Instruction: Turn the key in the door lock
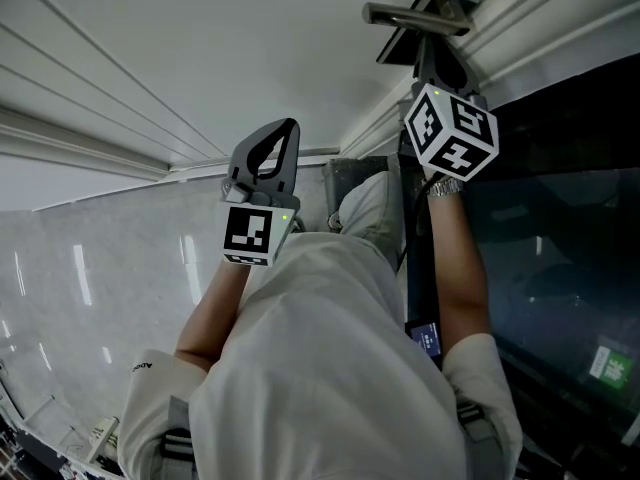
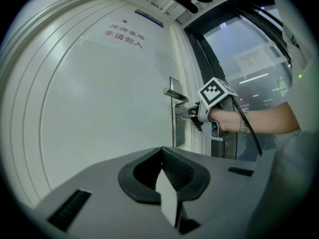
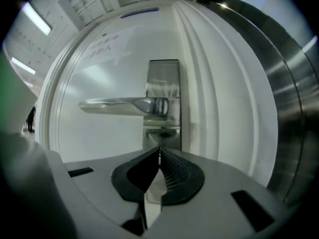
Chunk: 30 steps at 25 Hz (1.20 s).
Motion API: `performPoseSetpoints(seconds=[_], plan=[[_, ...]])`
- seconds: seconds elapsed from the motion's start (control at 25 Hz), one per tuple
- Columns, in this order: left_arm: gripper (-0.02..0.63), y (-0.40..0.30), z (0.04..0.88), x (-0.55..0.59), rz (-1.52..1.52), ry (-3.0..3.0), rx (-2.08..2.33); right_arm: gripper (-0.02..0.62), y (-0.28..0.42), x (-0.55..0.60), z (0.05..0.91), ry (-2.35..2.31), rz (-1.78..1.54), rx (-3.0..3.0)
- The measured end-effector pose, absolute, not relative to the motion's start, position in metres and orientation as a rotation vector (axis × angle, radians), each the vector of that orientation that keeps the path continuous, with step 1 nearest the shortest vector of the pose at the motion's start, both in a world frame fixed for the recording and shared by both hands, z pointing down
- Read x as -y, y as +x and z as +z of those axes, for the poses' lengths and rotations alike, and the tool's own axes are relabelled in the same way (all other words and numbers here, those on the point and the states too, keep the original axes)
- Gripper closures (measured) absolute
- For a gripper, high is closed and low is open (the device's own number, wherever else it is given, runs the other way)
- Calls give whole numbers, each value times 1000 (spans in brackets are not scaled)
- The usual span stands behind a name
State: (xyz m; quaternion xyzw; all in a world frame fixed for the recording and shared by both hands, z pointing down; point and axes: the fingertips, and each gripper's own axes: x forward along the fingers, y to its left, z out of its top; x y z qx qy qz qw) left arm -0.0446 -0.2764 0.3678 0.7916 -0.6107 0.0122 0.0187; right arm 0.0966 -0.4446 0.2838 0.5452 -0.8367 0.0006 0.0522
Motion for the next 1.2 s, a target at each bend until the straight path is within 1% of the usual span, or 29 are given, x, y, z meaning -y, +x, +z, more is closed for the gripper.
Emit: performPoseSetpoints(seconds=[0.36,0.56,0.64,0.92,1.0,1.04,1.08,1.2], plan=[[597,-39,372,276,35,2456,1880,584,107,449,288,1685,793,2804],[597,-38,370,274,35,2456,1883,584,111,450,292,1610,1474,2846],[597,-39,370,274,36,2454,1886,584,112,451,294,1584,1645,2827],[597,-39,373,273,42,2446,1892,584,114,453,299,1494,2010,2767],[597,-39,372,272,42,2447,1894,584,115,453,300,1494,2052,2745],[597,-38,371,271,41,2448,1895,583,115,453,300,1505,2040,2741],[597,-37,371,271,40,2450,1896,568,115,453,301,1522,2001,2746],[597,-35,369,271,38,2459,1895,491,117,451,303,1562,1734,2794]])
